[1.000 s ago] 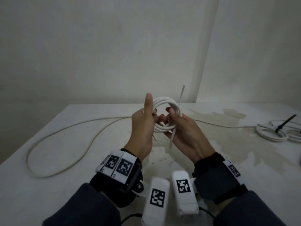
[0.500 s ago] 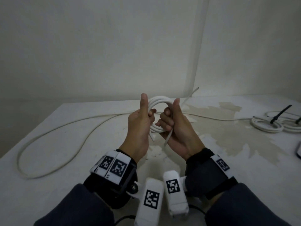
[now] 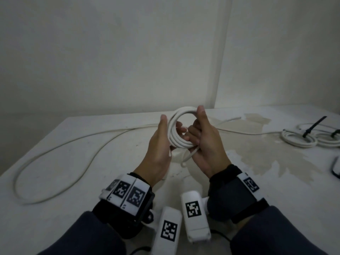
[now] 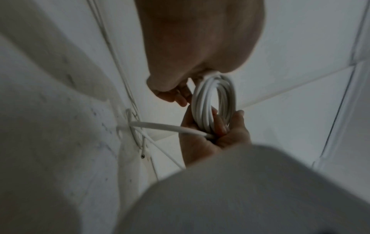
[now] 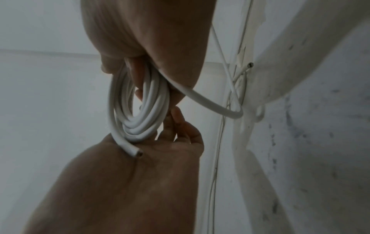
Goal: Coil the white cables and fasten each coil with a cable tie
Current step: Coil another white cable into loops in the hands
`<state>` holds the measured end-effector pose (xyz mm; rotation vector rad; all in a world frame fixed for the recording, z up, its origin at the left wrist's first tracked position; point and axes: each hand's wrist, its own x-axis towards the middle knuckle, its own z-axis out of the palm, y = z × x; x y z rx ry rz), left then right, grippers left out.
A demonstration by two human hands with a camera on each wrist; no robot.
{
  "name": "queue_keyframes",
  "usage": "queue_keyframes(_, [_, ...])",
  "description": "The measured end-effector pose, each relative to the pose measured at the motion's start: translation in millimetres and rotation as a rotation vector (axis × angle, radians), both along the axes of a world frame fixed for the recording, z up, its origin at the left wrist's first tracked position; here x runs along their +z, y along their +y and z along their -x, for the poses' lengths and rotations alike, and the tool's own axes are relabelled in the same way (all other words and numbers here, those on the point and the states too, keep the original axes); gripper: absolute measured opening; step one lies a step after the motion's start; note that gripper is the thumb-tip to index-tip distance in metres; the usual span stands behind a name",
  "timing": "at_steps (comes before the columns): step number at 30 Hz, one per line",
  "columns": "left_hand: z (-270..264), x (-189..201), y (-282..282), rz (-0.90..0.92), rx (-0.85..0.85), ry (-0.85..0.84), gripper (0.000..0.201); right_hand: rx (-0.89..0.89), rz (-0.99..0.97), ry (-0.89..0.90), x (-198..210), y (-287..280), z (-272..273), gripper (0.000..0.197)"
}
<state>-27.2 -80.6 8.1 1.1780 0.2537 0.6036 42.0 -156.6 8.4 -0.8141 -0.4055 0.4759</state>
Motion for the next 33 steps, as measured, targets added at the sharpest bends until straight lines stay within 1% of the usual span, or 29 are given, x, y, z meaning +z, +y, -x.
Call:
queue_keyframes(2, [1, -2, -2, -0.176, 0.038, 0.003, 0.045, -0.025, -0.039, 0.015, 1, -2, -3, 0.029])
queue_keyframes(4, [2, -2, -3, -0.315, 0.06, -0.039, 0.032, -0.05, -0.078, 0.051, 1, -4, -5, 0.03])
queue_keyframes(6, [2, 0, -1, -0.387, 0.085, -0.067, 0.021, -0.054, -0.109, 0.103, 2, -7, -7, 0.041])
queue_keyframes(8, [3, -1, 1, -0.465, 0.176, -0.087, 0.021, -0.05, -0.135, 0.145, 3, -8, -8, 0.048])
queue_keyframes(10, [4, -1, 4, -0.52, 0.261, -0.122, 0.016, -0.061, -0.146, 0.172, 3, -9, -9, 0.048])
queue_keyframes(12, [3, -1, 6, -0.569, 0.286, -0.132, 0.012, -0.085, -0.144, 0.181, 3, -10, -10, 0.047])
queue_keyframes(14, [3, -1, 7, -0.618, 0.303, -0.13, 0.013, -0.107, -0.136, 0.174, 2, -10, -12, 0.046])
queue_keyframes(16, [4, 0, 6, -0.642, 0.307, -0.144, 0.016, -0.11, -0.13, 0.176, 1, -9, -13, 0.047])
queue_keyframes(19, [6, 3, 7, -0.617, 0.26, -0.167, 0.018, -0.106, -0.131, 0.194, 1, -9, -14, 0.047])
queue_keyframes(21, [8, 6, 10, -0.584, 0.208, -0.158, 0.015, -0.1, -0.151, 0.205, 0, -10, -16, 0.048])
queue_keyframes(24, [9, 9, 11, -0.597, 0.135, -0.124, 0.008, -0.047, -0.178, 0.209, -3, -10, -16, 0.048])
queue_keyframes(25, [9, 8, 12, -0.624, 0.145, -0.108, 0.008, -0.02, -0.181, 0.208, -3, -9, -16, 0.048])
queue_keyframes(27, [6, 4, 15, -0.668, 0.217, -0.062, 0.01, 0.03, -0.181, 0.217, -1, -9, -13, 0.048])
queue_keyframes(29, [5, 2, 16, -0.651, 0.265, -0.051, 0.012, 0.062, -0.15, 0.213, 1, -7, -9, 0.047])
queue_keyframes(31, [4, 3, 16, -0.635, 0.244, -0.082, 0.009, 0.066, -0.095, 0.191, 2, -4, -5, 0.047])
queue_keyframes(33, [4, 3, 15, -0.647, 0.181, -0.09, 0.007, 0.062, -0.056, 0.184, 0, -2, -3, 0.048])
